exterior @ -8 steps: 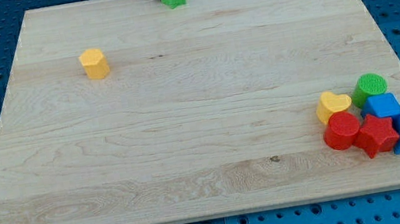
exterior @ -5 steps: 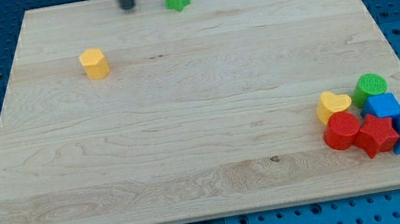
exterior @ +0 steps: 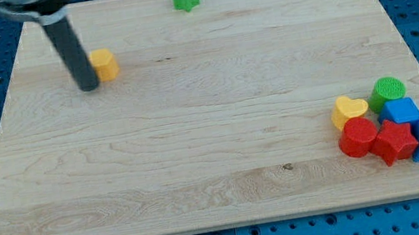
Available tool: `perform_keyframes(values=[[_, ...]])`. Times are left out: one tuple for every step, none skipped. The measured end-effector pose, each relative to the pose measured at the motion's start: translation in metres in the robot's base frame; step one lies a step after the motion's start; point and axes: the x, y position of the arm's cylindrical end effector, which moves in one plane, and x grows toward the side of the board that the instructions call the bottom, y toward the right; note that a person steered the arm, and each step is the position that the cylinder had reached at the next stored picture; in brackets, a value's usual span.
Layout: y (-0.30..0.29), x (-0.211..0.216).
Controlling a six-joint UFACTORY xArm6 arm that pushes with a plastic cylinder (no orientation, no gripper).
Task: Push the yellow hexagon towards the green star
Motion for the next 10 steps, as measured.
perform_keyframes(values=[[0.015, -0.006], [0.000, -0.017], [-0.030, -0.022], [-0.025, -0.025], [0.001, -0.028], [0.017, -0.039], [0.020, -0.053], [0.023, -0.061], [0.029, -0.068], [0.041, -0.070]])
